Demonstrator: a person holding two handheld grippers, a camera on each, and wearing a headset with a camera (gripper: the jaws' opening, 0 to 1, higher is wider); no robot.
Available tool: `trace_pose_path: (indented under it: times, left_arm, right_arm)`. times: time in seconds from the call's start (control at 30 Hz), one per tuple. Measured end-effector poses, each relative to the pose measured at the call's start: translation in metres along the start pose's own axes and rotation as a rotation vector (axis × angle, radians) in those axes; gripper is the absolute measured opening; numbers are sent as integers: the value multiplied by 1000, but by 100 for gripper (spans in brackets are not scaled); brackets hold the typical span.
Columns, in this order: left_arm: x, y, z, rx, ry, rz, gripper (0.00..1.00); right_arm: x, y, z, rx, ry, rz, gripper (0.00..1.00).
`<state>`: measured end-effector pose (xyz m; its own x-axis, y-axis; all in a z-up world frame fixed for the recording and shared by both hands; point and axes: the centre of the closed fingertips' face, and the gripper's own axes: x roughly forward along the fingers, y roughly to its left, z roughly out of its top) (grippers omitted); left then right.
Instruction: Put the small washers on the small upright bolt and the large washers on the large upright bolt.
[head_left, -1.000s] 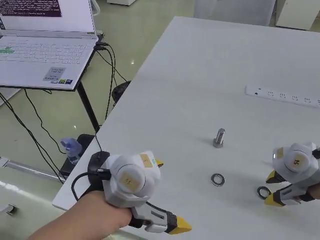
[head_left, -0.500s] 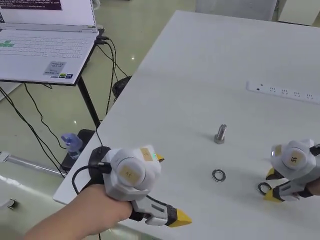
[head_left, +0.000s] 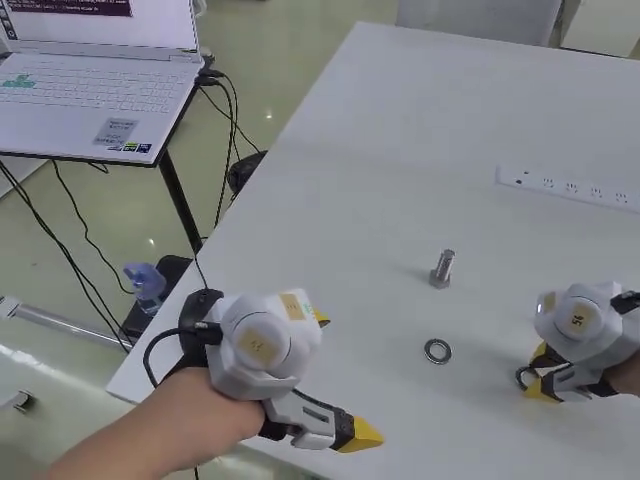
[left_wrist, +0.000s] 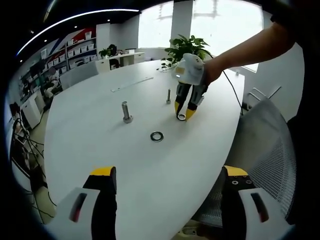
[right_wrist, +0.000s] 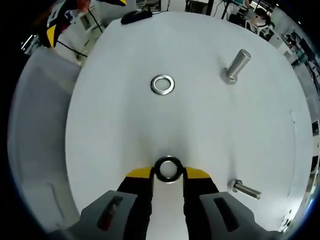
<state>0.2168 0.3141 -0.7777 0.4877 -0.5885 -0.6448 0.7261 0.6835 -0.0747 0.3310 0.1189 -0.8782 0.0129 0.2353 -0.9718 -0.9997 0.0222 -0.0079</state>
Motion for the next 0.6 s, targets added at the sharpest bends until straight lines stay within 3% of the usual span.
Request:
trace_pose_path:
  times: [0.33,0.6]
  left_arm:
    - [0,-6,-1,-1,2,-6,84]
    - [-1,-3,-1,9,2,7,86]
  right_arm:
    - [0,-2,0,44,-5,-14,21]
    - [-4,0,5,64,-15,-14,21]
